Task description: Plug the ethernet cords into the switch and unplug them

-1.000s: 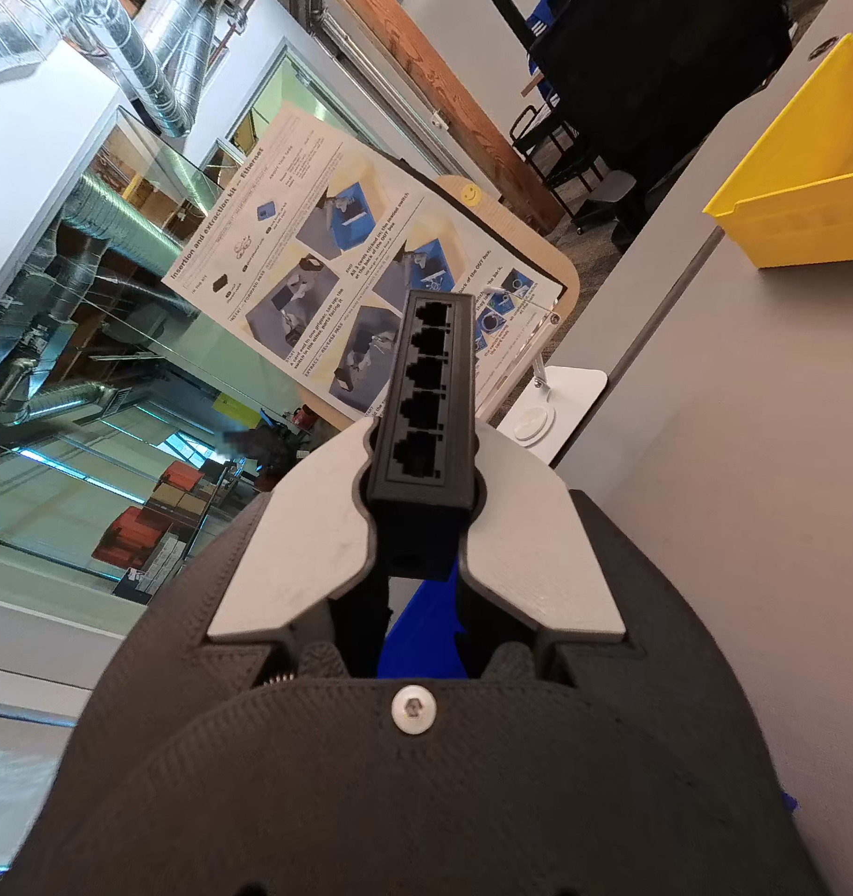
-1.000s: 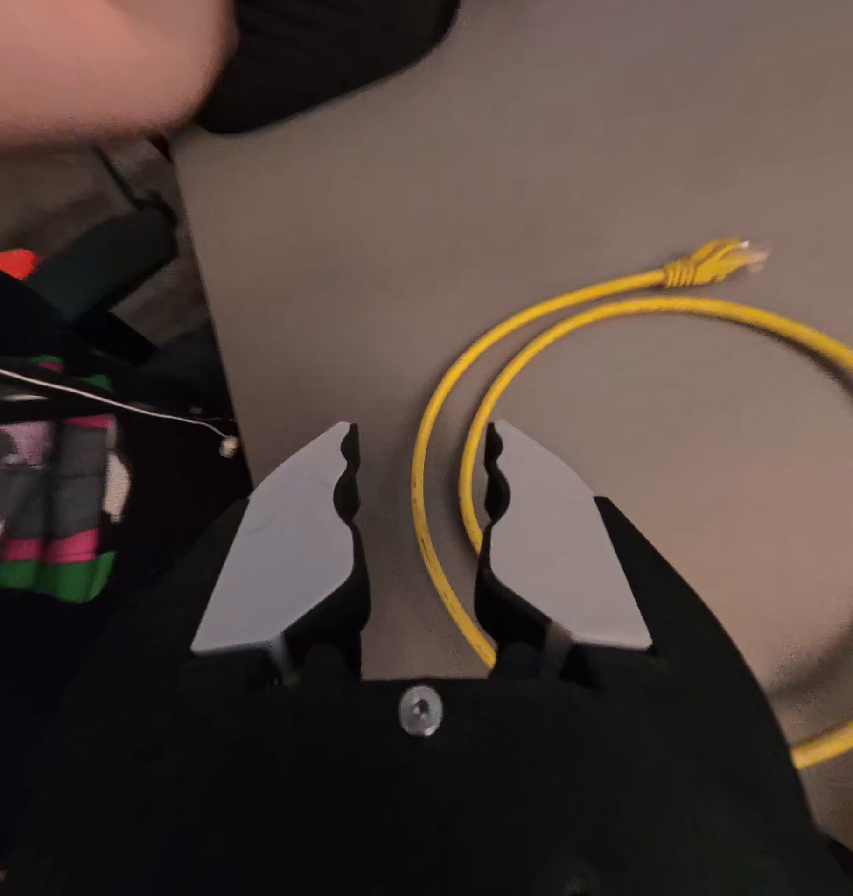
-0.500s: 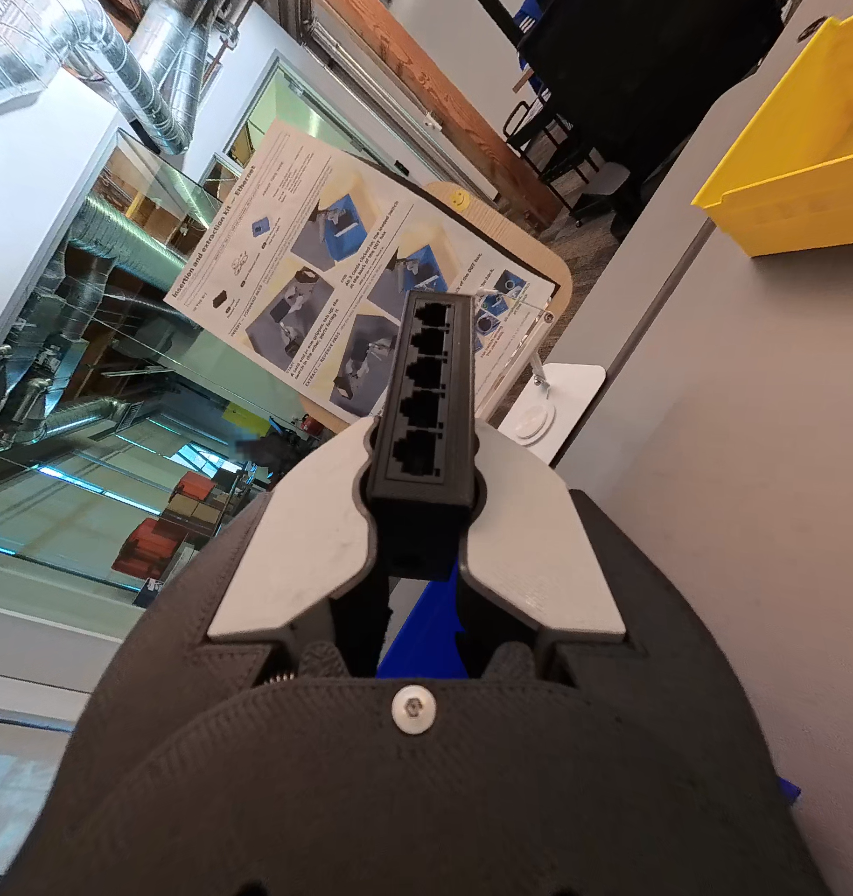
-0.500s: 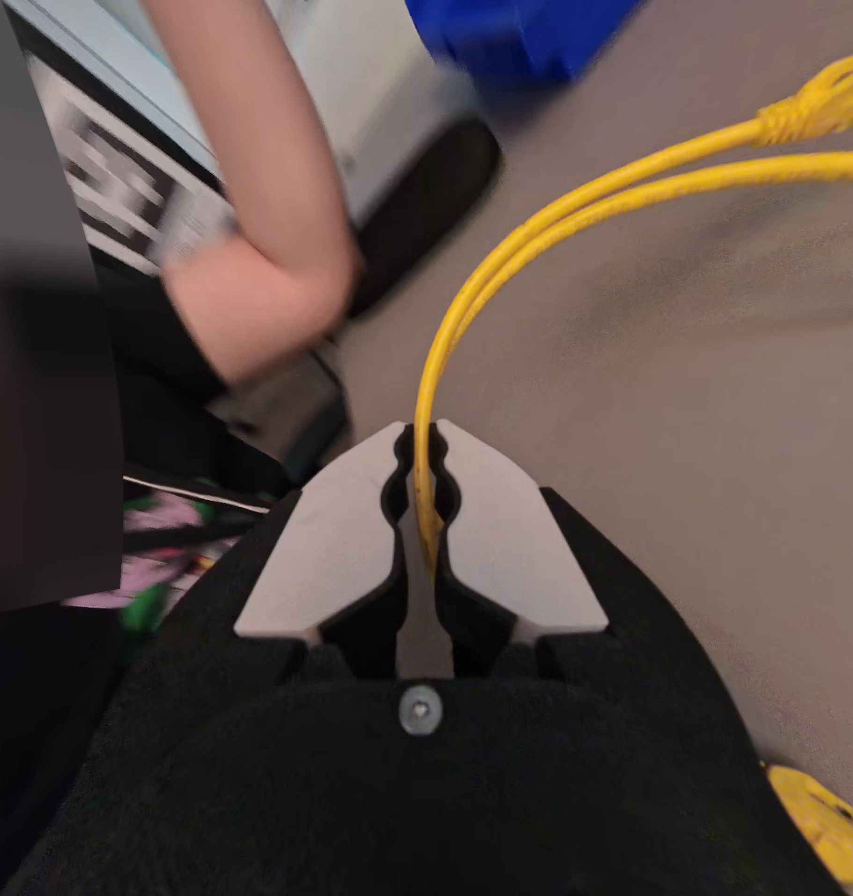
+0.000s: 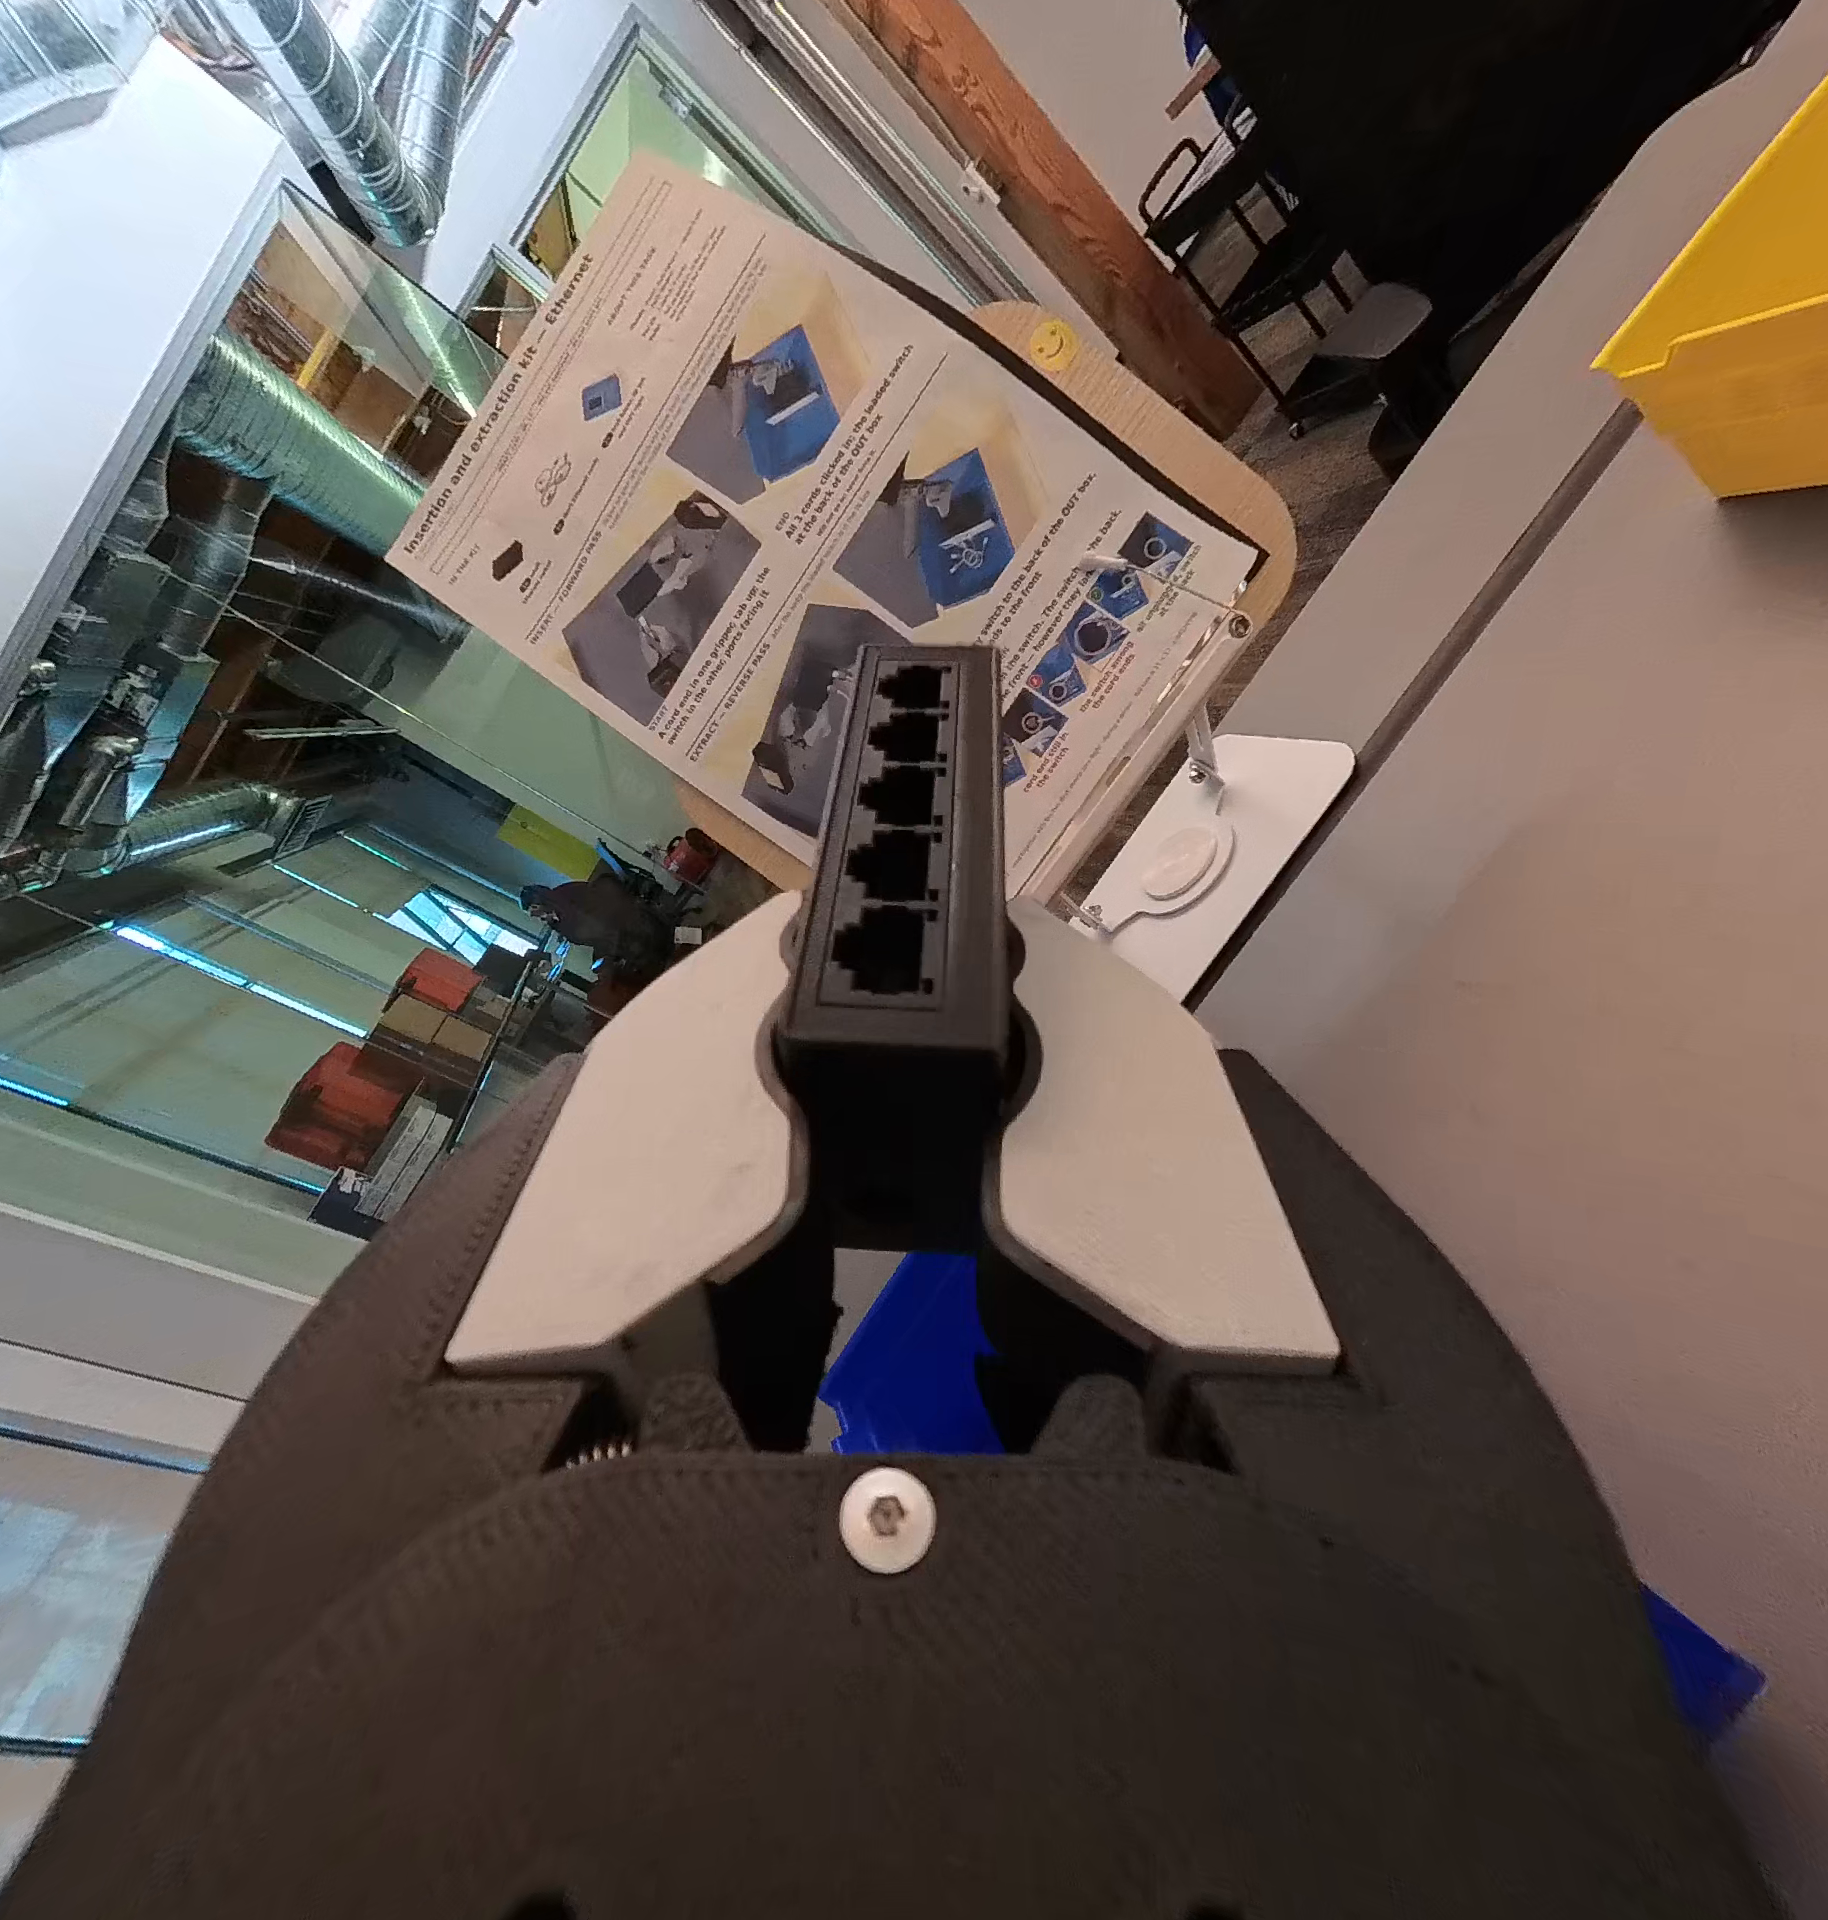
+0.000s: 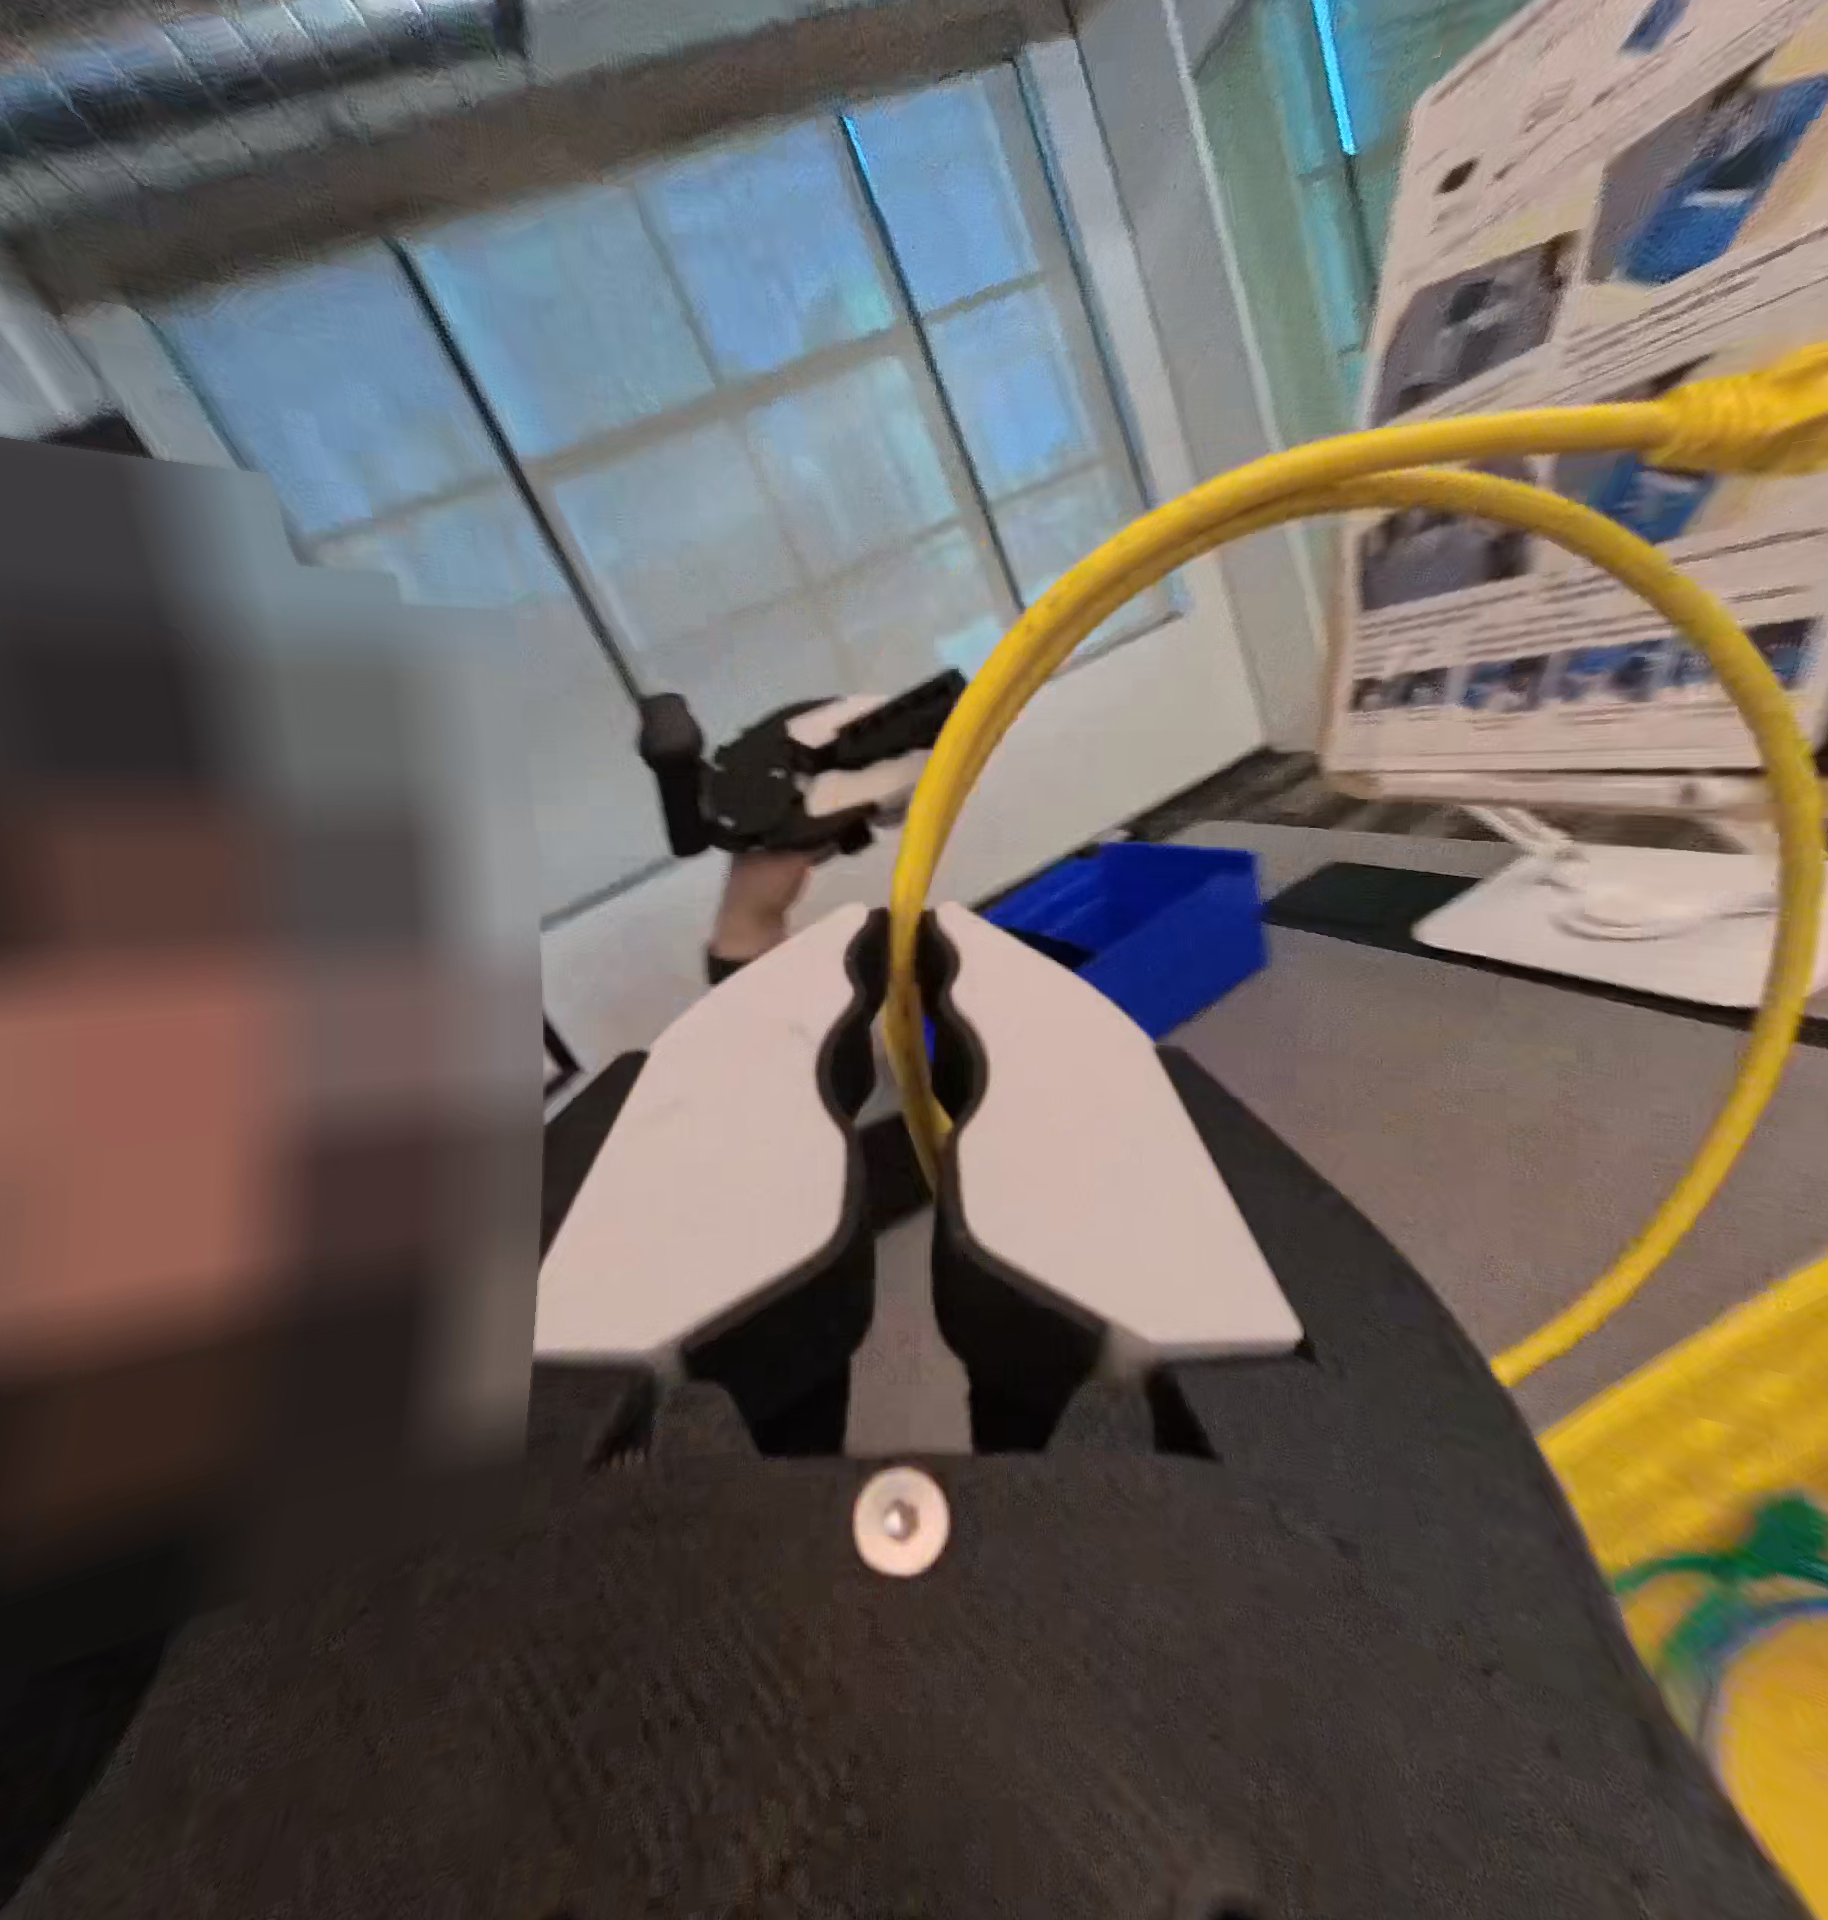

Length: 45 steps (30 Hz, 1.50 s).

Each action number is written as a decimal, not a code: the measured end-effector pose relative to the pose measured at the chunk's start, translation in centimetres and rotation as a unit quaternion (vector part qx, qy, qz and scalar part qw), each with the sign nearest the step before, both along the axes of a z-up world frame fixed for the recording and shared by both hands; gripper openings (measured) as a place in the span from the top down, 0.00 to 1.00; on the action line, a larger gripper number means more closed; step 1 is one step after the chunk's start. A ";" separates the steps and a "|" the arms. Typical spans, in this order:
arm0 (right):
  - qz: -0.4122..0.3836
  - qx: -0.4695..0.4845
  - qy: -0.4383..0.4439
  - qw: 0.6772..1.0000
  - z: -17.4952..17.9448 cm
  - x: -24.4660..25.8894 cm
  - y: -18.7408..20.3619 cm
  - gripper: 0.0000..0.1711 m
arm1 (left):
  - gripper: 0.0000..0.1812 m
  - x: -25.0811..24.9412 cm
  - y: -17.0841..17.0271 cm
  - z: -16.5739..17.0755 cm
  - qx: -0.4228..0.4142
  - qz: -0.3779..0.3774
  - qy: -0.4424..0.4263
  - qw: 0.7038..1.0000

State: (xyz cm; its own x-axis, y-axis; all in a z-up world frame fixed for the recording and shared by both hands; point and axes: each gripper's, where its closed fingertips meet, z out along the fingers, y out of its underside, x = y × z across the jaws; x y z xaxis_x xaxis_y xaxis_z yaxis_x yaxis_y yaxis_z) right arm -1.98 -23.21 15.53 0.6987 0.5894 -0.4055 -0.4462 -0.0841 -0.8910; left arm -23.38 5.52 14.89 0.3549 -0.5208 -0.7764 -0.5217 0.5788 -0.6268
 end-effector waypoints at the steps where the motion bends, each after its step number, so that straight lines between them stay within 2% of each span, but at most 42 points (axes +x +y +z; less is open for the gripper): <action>1: -0.027 -0.021 -0.059 0.998 -0.5 1.2 0.2 0.96 | 0.84 0.1 0.0 -0.1 0.000 0.000 0.003 1.000; 4: -0.115 -0.141 -0.226 0.957 -5.0 6.3 1.7 0.96 | 0.84 0.5 0.0 -0.5 0.002 0.002 0.013 1.000; 7: -0.180 -0.302 -0.332 0.875 -12.0 11.9 3.0 0.96 | 0.84 1.0 0.1 -1.0 0.002 0.003 0.027 1.000; 8: -0.162 -0.345 -0.356 0.853 -14.3 12.4 3.1 0.96 | 0.84 1.1 0.1 -1.2 0.002 0.003 0.031 1.000; 10: -0.095 -0.390 -0.355 0.845 -17.2 10.9 3.2 0.96 | 0.84 1.4 0.1 -1.5 0.003 0.004 0.038 0.999; 12: -0.064 -0.433 -0.395 0.808 -19.4 10.4 2.6 0.96 | 0.84 1.5 0.1 -1.7 0.002 0.005 0.043 0.999; 19: 0.053 -0.495 -0.442 0.746 -22.3 6.7 -0.7 0.95 | 0.84 1.8 0.0 -2.0 0.004 0.003 0.052 0.999; 21: 0.062 -0.490 -0.450 0.744 -22.1 6.2 -1.4 0.95 | 0.84 1.9 0.0 -2.0 0.005 0.003 0.055 0.998; 26: 0.082 -0.469 -0.434 0.765 -20.2 4.6 -3.2 0.96 | 0.84 1.9 -0.1 -2.1 0.007 0.002 0.059 0.998; 28: 0.063 -0.450 -0.447 0.770 -19.3 4.9 -3.4 0.96 | 0.84 1.9 -0.2 -2.0 0.008 0.002 0.058 0.998; 31: 0.059 -0.460 -0.420 0.780 -18.4 4.9 -3.9 0.96 | 0.84 2.0 -0.3 -2.0 0.009 0.001 0.058 0.998; 33: 0.050 -0.469 -0.422 0.774 -18.2 5.2 -4.2 0.96 | 0.84 2.0 -0.4 -2.0 0.011 0.002 0.061 0.998; 36: 0.100 -0.484 -0.373 0.785 -18.0 3.4 -4.6 0.96 | 0.84 2.1 -0.5 -2.1 0.013 0.002 0.062 0.998; 41: 0.105 -0.537 -0.334 0.768 -19.4 2.1 -4.0 0.96 | 0.84 2.4 -0.8 -2.2 0.016 0.000 0.067 0.998; 43: 0.082 -0.536 -0.322 0.776 -19.6 2.6 -2.7 0.96 | 0.84 2.5 -0.9 -2.2 0.017 -0.002 0.068 0.998; 45: 0.022 -0.545 -0.309 0.779 -19.9 4.4 -0.7 0.95 | 0.84 2.6 -0.9 -2.3 0.017 -0.002 0.069 0.997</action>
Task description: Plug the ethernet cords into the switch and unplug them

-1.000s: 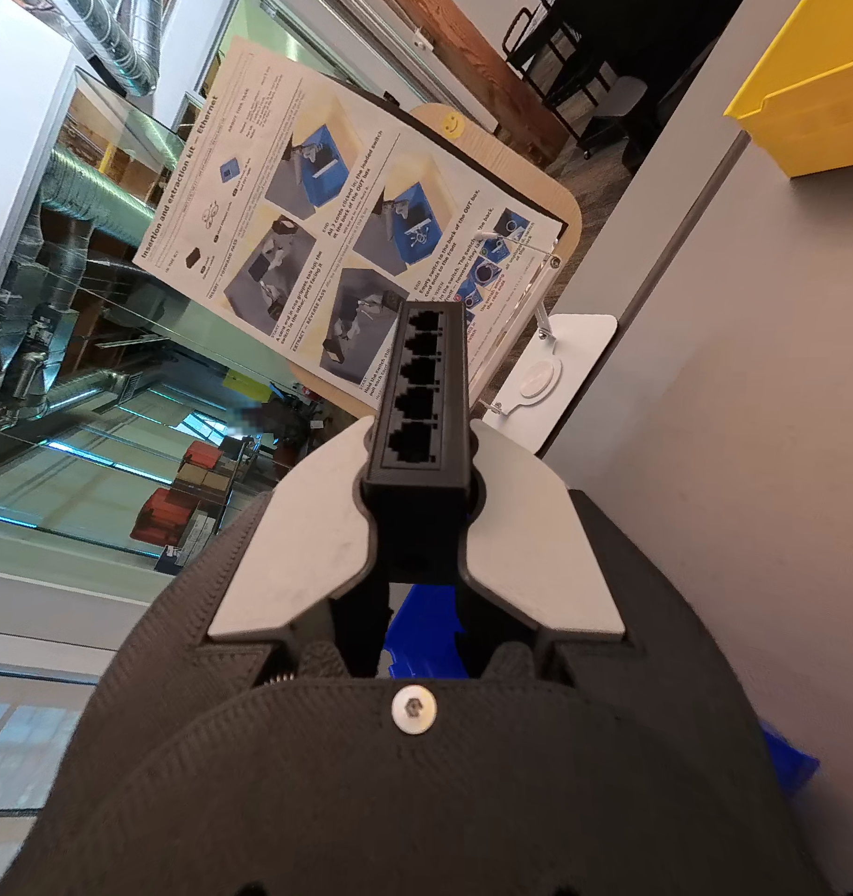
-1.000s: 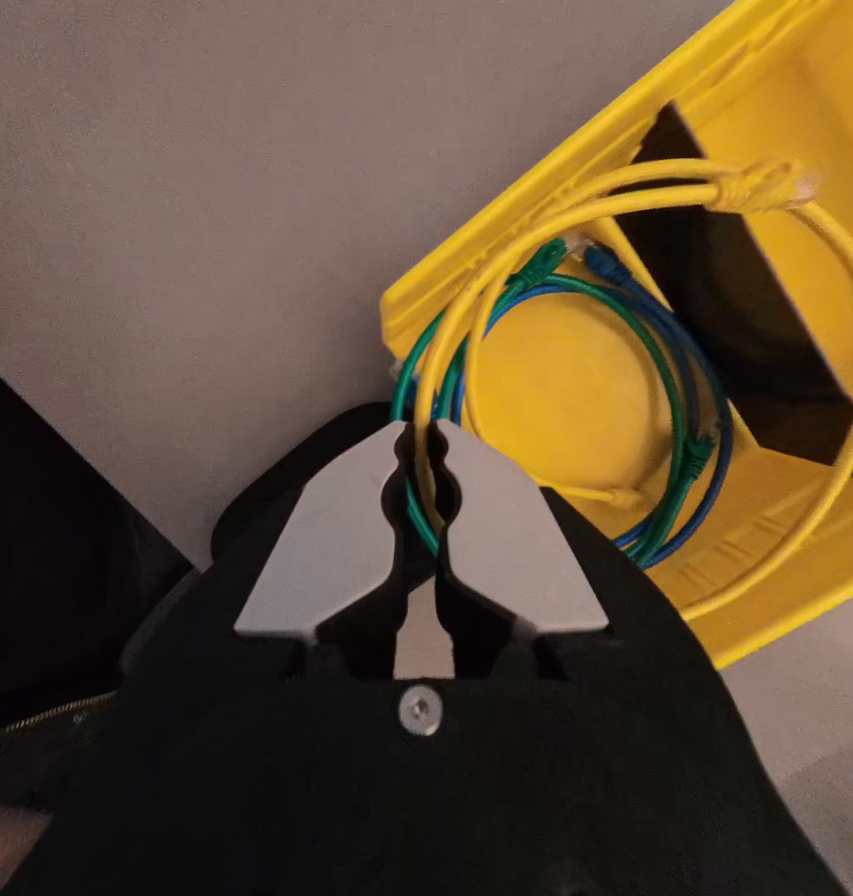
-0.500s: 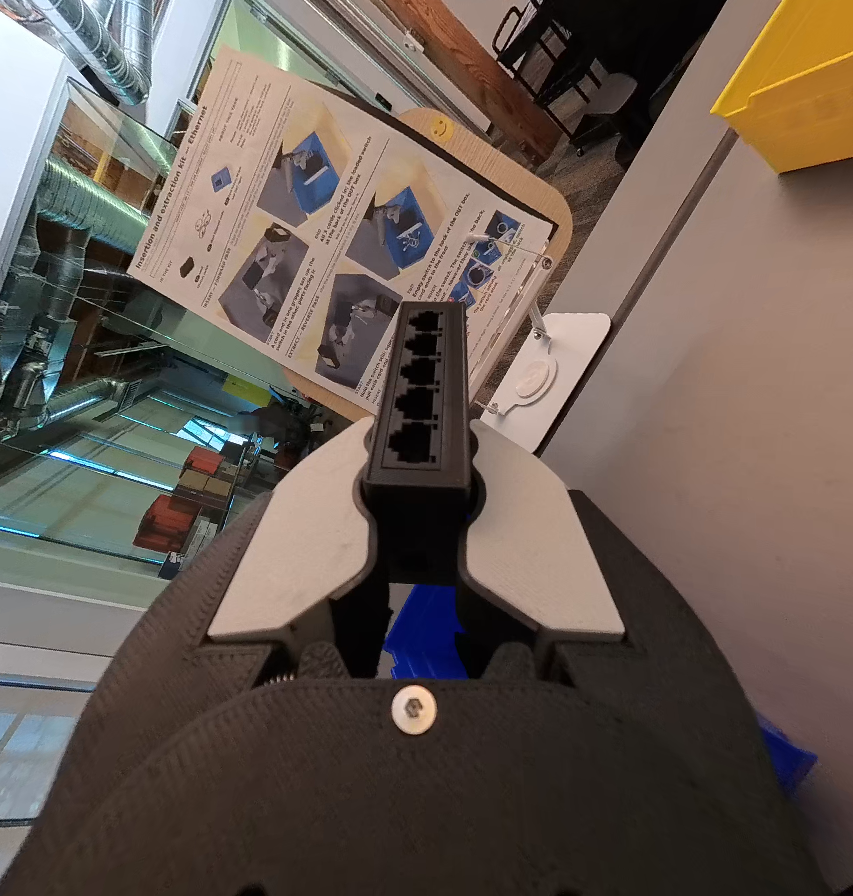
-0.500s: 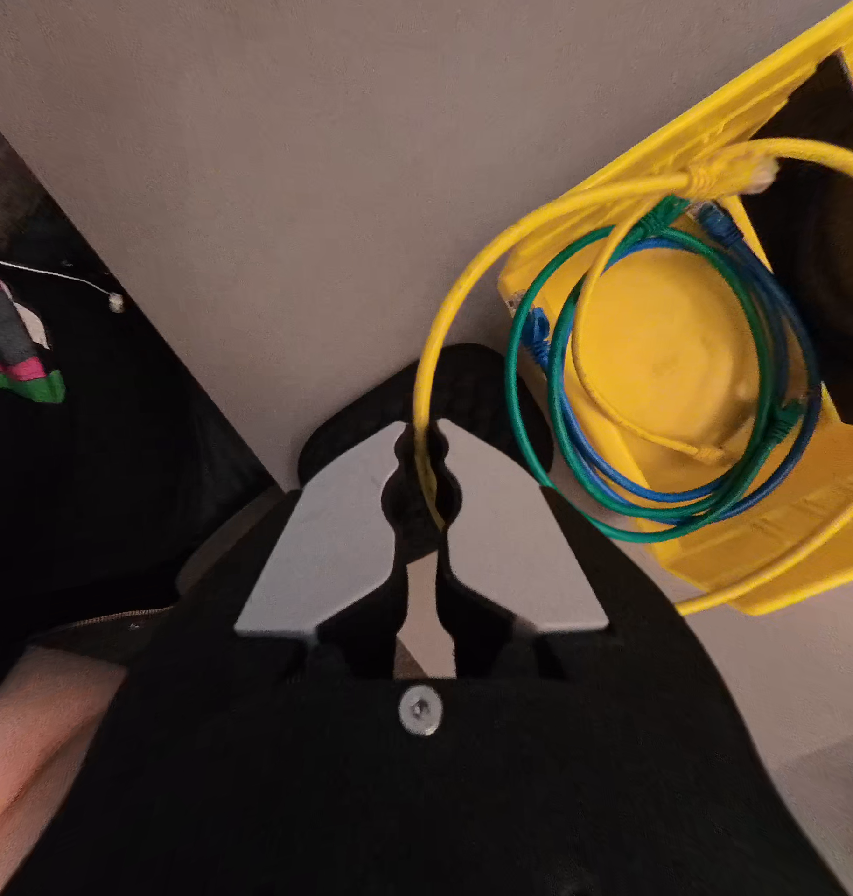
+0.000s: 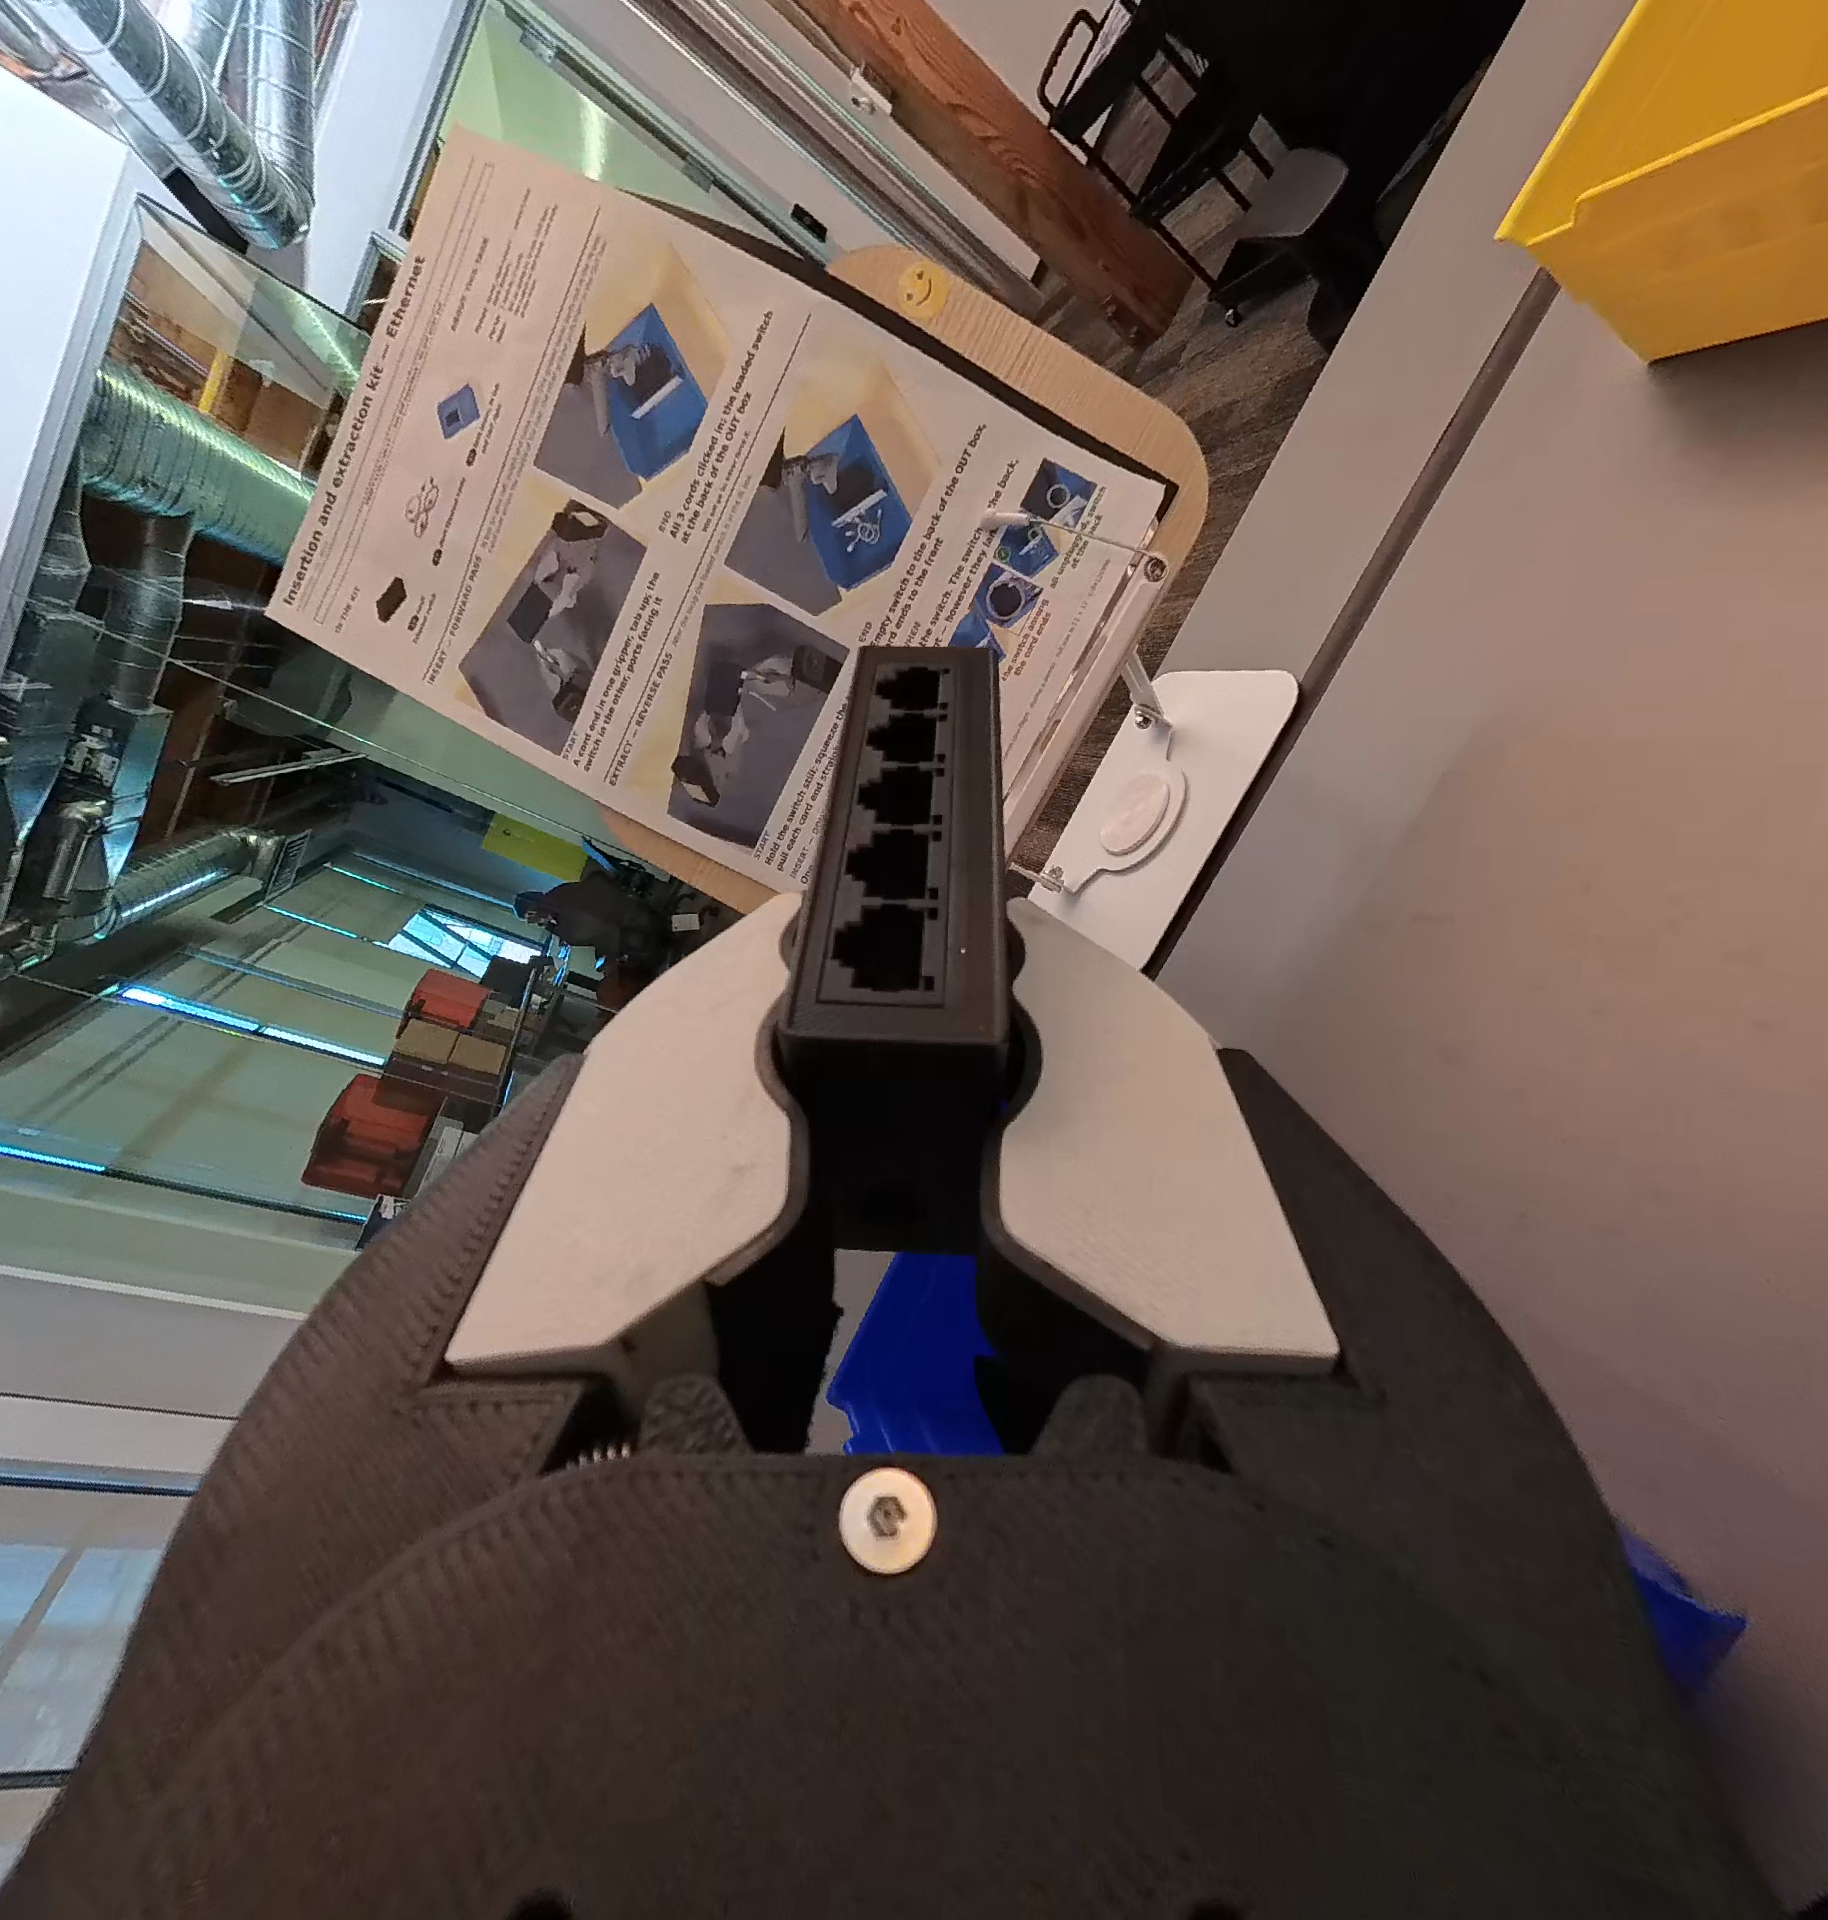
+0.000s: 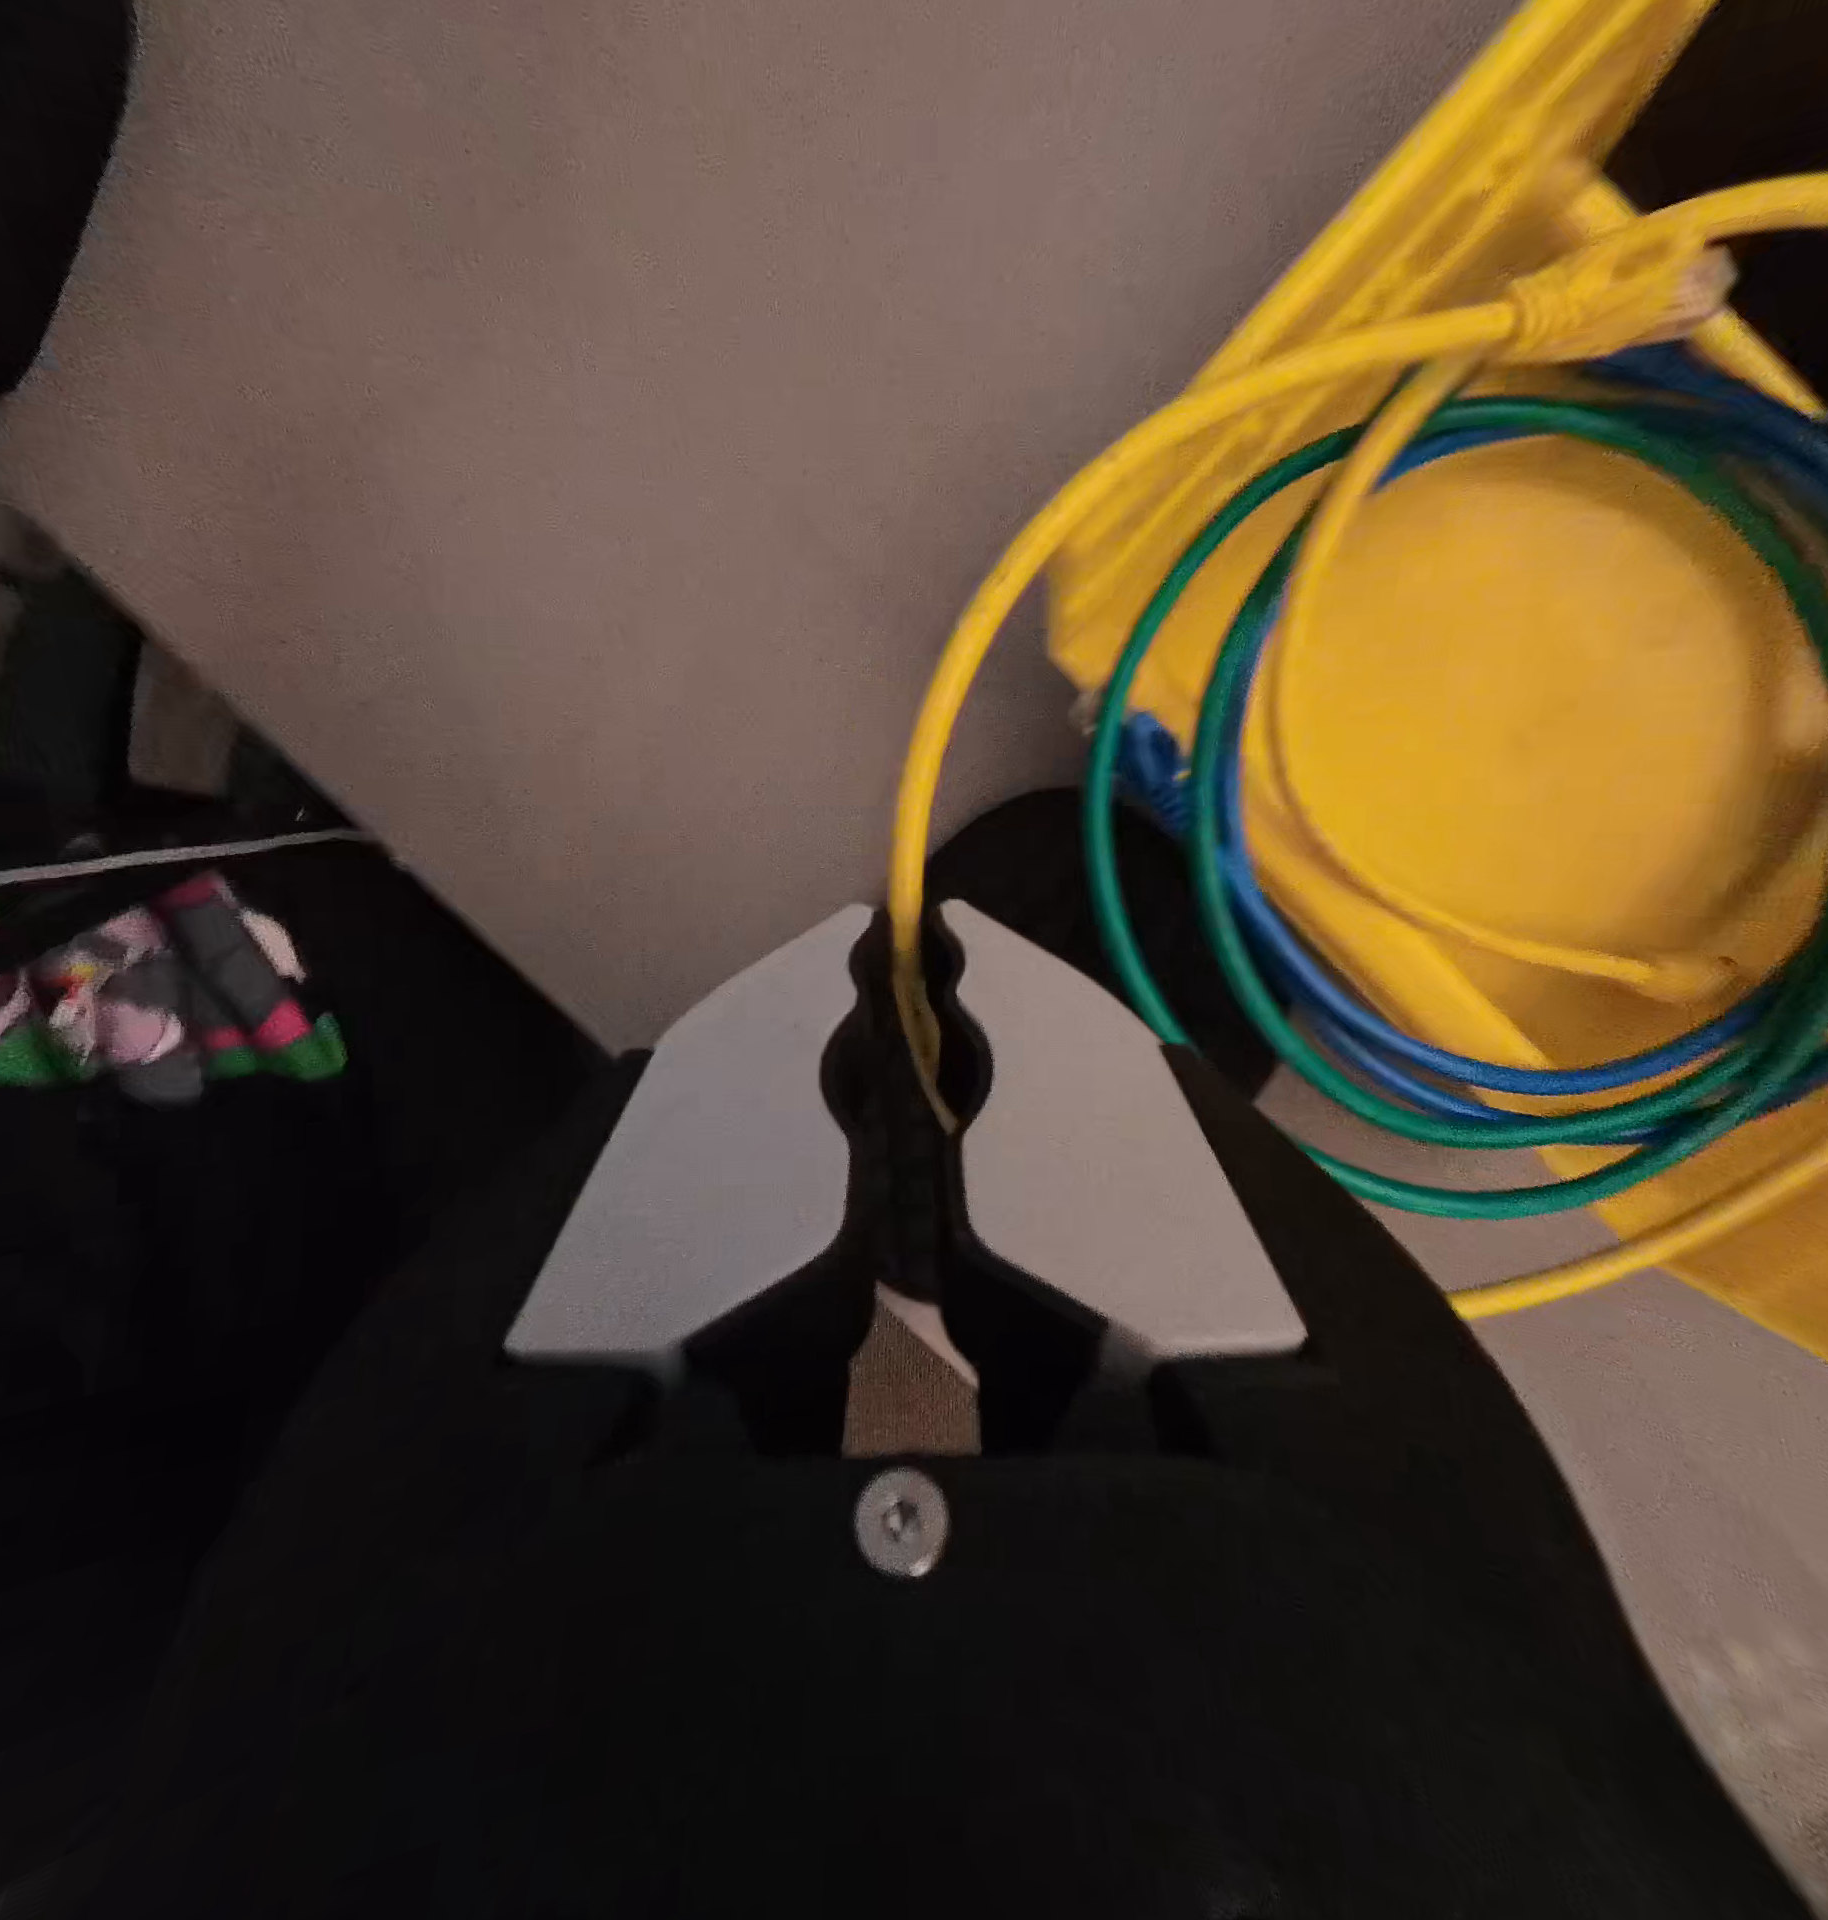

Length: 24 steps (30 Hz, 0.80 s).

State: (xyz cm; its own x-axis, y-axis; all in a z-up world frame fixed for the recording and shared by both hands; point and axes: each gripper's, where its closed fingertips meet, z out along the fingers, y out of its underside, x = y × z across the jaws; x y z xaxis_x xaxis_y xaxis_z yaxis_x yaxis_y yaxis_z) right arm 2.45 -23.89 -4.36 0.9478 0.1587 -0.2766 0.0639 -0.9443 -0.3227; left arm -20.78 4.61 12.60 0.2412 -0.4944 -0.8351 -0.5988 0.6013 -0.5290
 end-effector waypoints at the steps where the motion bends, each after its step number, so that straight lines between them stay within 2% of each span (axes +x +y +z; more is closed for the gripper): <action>1: -0.031 0.006 -0.014 0.999 -0.2 1.2 1.1 0.96 | 0.84 0.0 0.0 0.0 0.000 0.000 0.001 1.000; 5: -0.091 0.017 -0.035 0.995 -1.1 3.8 4.9 0.96 | 0.84 0.0 -0.2 -0.1 0.003 -0.002 0.004 1.000; 14: -0.078 -0.075 -0.106 0.988 -7.1 6.3 8.5 0.90 | 0.84 0.0 -0.3 0.0 0.003 -0.004 0.002 1.000; 16: -0.077 -0.068 -0.115 0.988 -7.1 7.0 8.7 0.83 | 0.84 0.0 -0.4 0.0 0.004 -0.008 0.000 1.000; 19: -0.076 -0.017 -0.112 0.991 -5.0 7.5 8.9 0.79 | 0.84 0.6 -1.0 -0.3 -0.004 -0.035 0.000 0.999; 21: -0.078 0.040 -0.141 0.986 -2.4 8.3 8.9 0.79 | 0.84 1.4 -2.2 -1.0 -0.024 -0.080 0.008 0.996; 24: -0.047 0.218 -0.202 0.954 4.2 7.3 10.1 0.76 | 0.84 3.0 -5.2 -2.0 -0.063 -0.179 0.018 0.982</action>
